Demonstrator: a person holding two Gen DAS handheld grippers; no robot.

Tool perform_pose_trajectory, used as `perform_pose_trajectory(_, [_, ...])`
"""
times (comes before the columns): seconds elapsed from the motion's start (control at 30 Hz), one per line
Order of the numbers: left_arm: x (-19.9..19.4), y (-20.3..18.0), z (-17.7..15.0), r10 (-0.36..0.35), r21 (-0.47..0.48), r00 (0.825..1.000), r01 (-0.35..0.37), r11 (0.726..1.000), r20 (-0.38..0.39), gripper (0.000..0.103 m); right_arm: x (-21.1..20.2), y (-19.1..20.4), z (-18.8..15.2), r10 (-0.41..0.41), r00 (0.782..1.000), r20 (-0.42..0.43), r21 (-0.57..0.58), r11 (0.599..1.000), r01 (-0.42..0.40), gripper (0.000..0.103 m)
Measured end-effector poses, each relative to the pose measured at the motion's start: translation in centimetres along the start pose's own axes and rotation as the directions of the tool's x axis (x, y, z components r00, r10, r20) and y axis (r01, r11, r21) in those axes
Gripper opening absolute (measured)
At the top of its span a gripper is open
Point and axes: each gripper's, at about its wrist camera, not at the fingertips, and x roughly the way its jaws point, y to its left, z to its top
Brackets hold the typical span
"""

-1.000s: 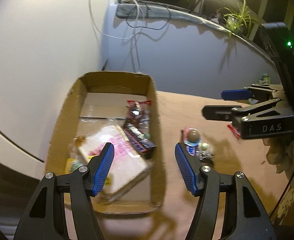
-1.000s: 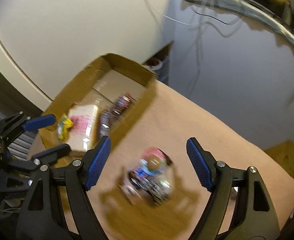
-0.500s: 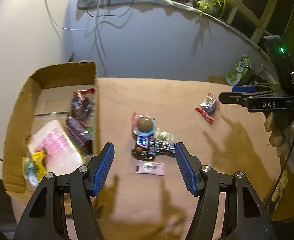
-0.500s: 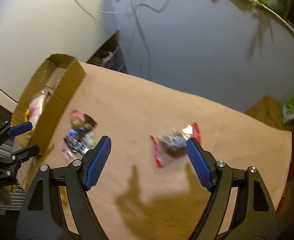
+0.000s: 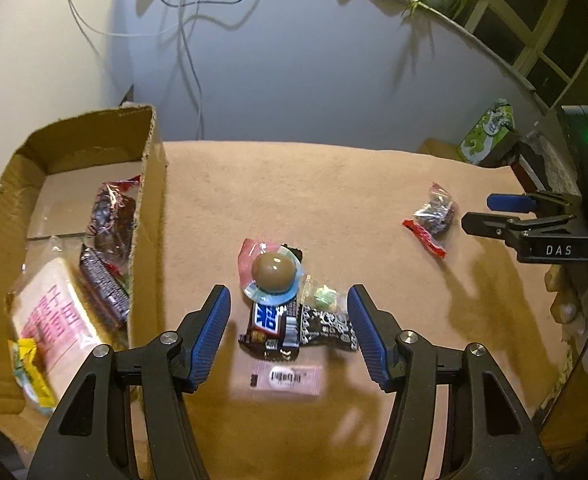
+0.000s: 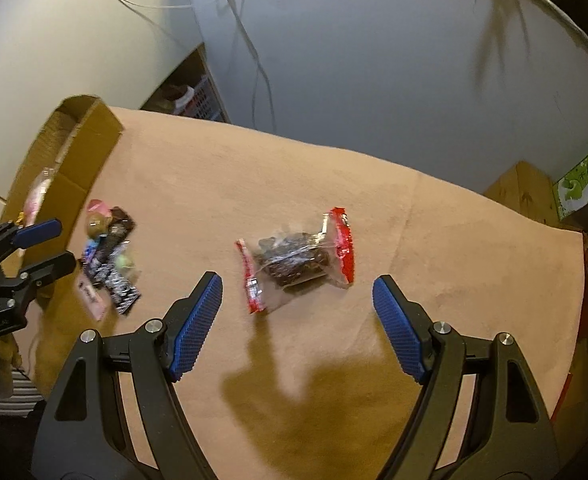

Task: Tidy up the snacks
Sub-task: 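Grasp the round chocolate ball with the left tool while the right tool grasps the red-ended chocolate bag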

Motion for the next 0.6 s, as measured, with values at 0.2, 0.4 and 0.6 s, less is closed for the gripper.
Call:
perform_pose_trajectory(0.2, [1.4,0.1,0.9,0.019,-0.023,1.000,-0.019,1.000,-0.025,0.060,2.3,-0.2,0.9,0.011,0.999,-0.051,0.036,0.999,-0.009,0.080])
perform_pose_trajectory(0.4, [2.5,-0.3,1.6,0.049,0.001,0.998,-0.049,0.999,-0.033,0.057,3.8,0.2,1.8,-0.010,0.997,-0.074,0.034,0.999,0.012,0.080])
perform_pose_trajectory(0.6, [2.9,-0.9,1.5,0.047,0.036,0.998,-0.046,0.998,-0.048,0.036,5.2,0.9,2.4,-0.026,0.994,-0.104,0.021,0.999,0.029,0.080])
